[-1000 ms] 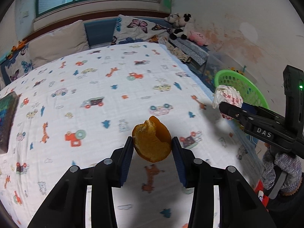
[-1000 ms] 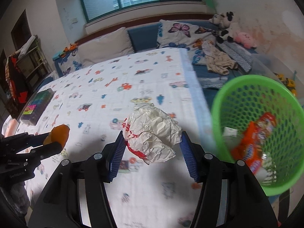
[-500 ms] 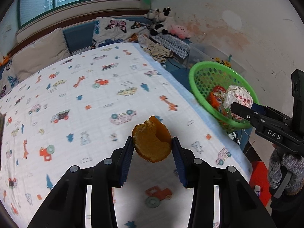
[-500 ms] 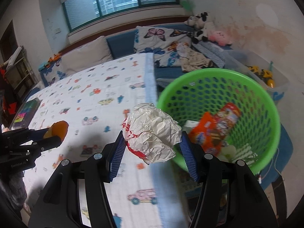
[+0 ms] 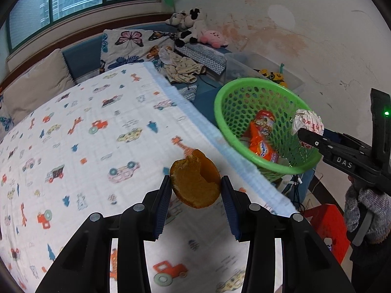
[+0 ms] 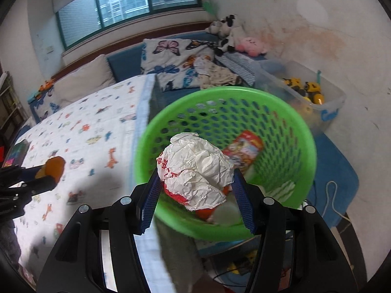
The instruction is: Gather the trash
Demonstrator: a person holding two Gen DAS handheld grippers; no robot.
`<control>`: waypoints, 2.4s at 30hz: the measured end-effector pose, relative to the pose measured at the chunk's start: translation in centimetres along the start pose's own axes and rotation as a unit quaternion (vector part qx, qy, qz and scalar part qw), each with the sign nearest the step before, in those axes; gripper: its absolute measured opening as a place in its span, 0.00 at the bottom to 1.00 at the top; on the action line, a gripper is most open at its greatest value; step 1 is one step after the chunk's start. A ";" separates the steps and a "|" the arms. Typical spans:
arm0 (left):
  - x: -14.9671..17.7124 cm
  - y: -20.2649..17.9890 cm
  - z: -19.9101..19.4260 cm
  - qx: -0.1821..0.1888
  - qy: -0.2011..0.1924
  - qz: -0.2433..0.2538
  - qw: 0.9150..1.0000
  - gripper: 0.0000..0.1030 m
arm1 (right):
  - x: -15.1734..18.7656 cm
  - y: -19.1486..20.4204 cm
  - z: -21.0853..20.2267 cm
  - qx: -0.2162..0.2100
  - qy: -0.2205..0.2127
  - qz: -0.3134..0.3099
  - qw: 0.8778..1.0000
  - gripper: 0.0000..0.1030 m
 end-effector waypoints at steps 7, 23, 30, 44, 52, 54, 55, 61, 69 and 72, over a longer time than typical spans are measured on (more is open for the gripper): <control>-1.7 -2.2 0.6 0.009 -0.006 0.016 1.000 0.39 | -0.3 -2.2 0.7 0.023 0.003 0.011 1.000 0.59; -4.6 -6.6 3.8 0.038 0.000 0.054 0.998 0.39 | 0.2 -4.3 0.5 0.030 -0.001 0.024 0.999 0.70; -5.9 -8.7 6.0 0.046 0.004 0.068 0.997 0.39 | 0.5 -4.6 -0.6 0.027 -0.011 0.027 0.999 0.73; -6.4 -10.7 9.8 0.053 0.024 0.071 0.996 0.55 | 1.3 -5.4 -1.5 0.018 -0.016 0.039 0.999 0.74; -6.4 -10.4 9.1 0.053 0.011 0.064 0.997 0.68 | 1.9 -5.4 -1.5 0.012 -0.012 0.049 0.999 0.74; -6.2 -10.0 8.6 0.049 0.007 0.062 0.997 0.68 | 2.0 -5.1 -1.6 0.010 -0.012 0.049 0.999 0.74; -6.0 -9.7 8.3 0.048 0.006 0.061 0.997 0.70 | 2.1 -4.9 -1.7 0.008 -0.012 0.050 0.999 0.74; -5.2 -7.7 5.5 0.033 -0.013 0.043 0.998 0.80 | 2.5 -3.4 -2.5 0.000 -0.017 0.045 0.999 0.77; -3.6 -4.0 0.8 0.008 -0.045 0.022 0.999 0.86 | 3.0 0.4 -4.2 -0.019 -0.030 0.026 0.999 0.82; -2.7 -2.2 -1.0 0.000 -0.052 0.002 0.999 0.88 | 3.2 2.1 -4.7 -0.030 -0.033 0.019 0.999 0.83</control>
Point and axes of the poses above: each gripper's, at about its wrist camera, not at the fingertips, and z roughly the way its jaws point, y to its left, x to its underside, the point moved 1 cm from there along z, roughly the way its jaws point, and after that the axes turned 5 degrees about -y, right-handed, at the moved point
